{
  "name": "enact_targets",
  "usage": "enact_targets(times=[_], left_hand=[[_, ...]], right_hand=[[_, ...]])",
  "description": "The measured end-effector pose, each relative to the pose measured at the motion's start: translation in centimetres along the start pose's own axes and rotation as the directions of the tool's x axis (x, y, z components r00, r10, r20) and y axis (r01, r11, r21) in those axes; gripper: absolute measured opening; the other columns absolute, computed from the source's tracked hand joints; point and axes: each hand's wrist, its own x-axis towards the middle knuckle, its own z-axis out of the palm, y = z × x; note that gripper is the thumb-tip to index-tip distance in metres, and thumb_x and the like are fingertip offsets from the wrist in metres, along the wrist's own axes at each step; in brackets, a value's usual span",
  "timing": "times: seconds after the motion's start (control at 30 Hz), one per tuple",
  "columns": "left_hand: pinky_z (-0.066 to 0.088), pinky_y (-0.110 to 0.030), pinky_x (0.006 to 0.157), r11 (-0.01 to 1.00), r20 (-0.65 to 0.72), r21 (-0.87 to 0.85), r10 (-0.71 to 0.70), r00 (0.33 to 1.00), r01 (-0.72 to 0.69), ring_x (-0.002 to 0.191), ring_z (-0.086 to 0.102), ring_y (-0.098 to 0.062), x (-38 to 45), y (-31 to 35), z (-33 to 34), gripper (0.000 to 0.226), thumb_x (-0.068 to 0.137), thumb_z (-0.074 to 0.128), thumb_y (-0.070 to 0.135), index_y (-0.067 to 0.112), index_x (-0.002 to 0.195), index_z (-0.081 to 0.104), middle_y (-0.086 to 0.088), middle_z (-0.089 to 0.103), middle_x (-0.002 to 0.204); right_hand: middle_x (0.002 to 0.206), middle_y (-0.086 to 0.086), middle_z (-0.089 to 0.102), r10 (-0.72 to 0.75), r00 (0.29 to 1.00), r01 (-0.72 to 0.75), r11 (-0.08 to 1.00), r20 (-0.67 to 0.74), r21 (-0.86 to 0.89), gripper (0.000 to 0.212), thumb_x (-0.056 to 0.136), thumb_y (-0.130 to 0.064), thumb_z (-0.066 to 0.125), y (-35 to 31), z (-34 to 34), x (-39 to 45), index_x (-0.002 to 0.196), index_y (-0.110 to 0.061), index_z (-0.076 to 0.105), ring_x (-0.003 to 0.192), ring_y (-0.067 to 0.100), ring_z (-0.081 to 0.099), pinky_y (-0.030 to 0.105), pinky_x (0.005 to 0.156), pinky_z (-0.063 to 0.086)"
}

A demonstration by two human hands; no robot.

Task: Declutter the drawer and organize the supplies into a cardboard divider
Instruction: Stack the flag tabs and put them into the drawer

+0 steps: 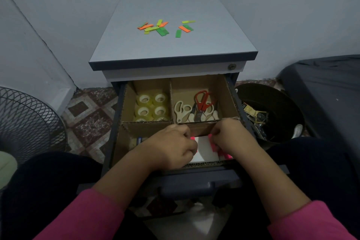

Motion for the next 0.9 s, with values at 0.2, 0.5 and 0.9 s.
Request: enact_targets(times=[0.2,0.5,0.9], left_hand=[[0.034,-0.033,0.099,1.0,0.02,0.021,-0.005,1.0,0.005,0.111,0.038,-0.018,0.0,0.2,0.0,0.03,0.094,0.039,0.034,0.033,0.115,0.06,0.002,0.041,0.118],[0.032,-0.033,0.099,0.999,0.004,0.046,0.004,1.0,-0.004,0.11,0.038,-0.019,0.1,0.2,0.1,0.03,0.095,0.037,0.036,0.033,0.115,0.06,0.002,0.043,0.117],[0.034,-0.034,0.1,0.999,-0.006,0.042,0.005,1.0,-0.004,0.109,0.039,-0.019,0.0,0.3,0.1,0.03,0.096,0.037,0.035,0.032,0.113,0.061,0.001,0.044,0.115]], right_hand=[[0.092,0.014,0.071,0.013,0.999,-0.012,1.0,0.029,-0.024,0.015,0.085,-0.006,0.059,-0.3,0.2,0.6,0.094,-0.005,0.071,0.083,0.028,0.069,0.038,0.077,0.058],[0.114,0.005,0.063,-0.086,0.996,0.086,0.967,0.01,-0.239,0.027,0.091,-0.023,0.058,0.2,-0.1,0.3,0.117,-0.023,0.066,0.101,0.023,0.062,0.035,0.088,0.053],[0.102,-0.002,0.064,-0.208,0.974,0.17,0.934,-0.09,-0.313,0.024,0.092,-0.022,0.055,1.2,0.9,0.0,0.108,-0.036,0.068,0.085,0.02,0.065,0.027,0.068,0.049]])
